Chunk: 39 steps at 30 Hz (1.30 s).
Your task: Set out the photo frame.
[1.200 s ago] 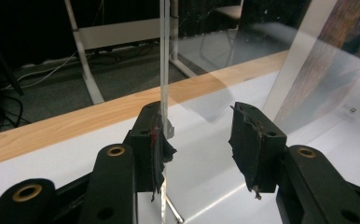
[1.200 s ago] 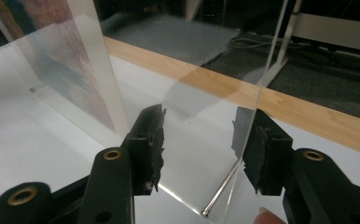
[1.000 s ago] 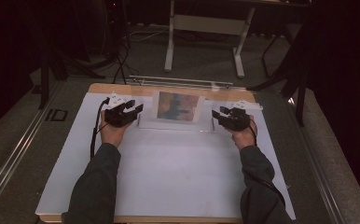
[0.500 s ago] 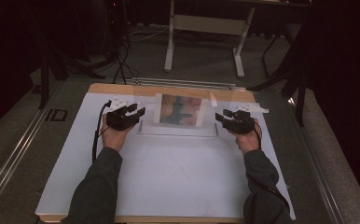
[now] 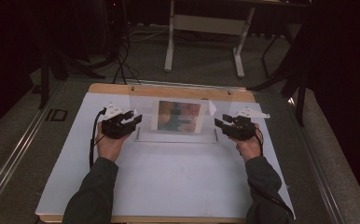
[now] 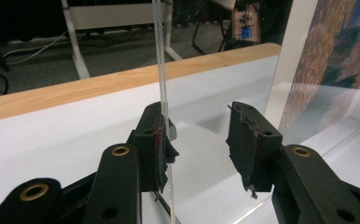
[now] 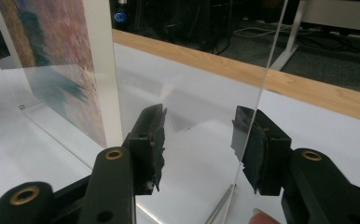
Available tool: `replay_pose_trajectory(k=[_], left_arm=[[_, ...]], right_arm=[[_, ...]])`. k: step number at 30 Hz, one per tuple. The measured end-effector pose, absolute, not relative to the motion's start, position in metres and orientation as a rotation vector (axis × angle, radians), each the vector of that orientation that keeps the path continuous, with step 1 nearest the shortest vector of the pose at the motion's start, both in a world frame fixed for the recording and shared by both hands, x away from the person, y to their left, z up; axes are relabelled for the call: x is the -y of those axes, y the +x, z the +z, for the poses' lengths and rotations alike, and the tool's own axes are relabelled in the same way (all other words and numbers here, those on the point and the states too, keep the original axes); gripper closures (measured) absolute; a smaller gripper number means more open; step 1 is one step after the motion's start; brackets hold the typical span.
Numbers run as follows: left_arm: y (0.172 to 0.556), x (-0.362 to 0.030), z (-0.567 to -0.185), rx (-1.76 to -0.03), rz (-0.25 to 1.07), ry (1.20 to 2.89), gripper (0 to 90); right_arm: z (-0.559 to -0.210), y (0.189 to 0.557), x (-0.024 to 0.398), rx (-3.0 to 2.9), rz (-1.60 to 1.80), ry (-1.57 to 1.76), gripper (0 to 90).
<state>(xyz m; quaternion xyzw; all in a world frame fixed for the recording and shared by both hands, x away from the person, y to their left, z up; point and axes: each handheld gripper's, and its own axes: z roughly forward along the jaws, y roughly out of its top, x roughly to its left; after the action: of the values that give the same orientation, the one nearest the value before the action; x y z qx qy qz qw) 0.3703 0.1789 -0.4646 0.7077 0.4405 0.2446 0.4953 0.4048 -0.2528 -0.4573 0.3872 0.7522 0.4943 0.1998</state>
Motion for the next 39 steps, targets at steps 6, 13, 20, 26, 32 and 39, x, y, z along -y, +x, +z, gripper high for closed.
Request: replay_pose_trajectory(k=[6,13,20,26,32,39], left_arm=[[0.364,-0.179,-0.465,-1.063,0.594,1.724,57.5],[0.359,-0.176,-0.462,-1.062,0.589,1.74,57.5],[0.356,-0.176,-0.464,-1.066,0.58,1.741,57.4],[0.354,-0.177,-0.467,-1.064,0.573,1.729,57.2],[0.354,-0.178,-0.467,-1.069,0.568,1.726,57.1],[0.356,-0.178,-0.466,-1.077,0.567,1.721,56.9]], right_arm=[[-0.46,0.397,0.252,-2.102,1.382,1.086,52.5],[-0.461,0.388,0.255,-2.096,1.383,1.096,52.2],[-0.464,0.382,0.255,-2.086,1.38,1.096,52.3],[-0.464,0.379,0.254,-2.08,1.376,1.083,52.1],[-0.463,0.377,0.253,-2.085,1.366,1.081,52.3],[-0.465,0.377,0.254,-2.083,1.377,1.071,53.0]])
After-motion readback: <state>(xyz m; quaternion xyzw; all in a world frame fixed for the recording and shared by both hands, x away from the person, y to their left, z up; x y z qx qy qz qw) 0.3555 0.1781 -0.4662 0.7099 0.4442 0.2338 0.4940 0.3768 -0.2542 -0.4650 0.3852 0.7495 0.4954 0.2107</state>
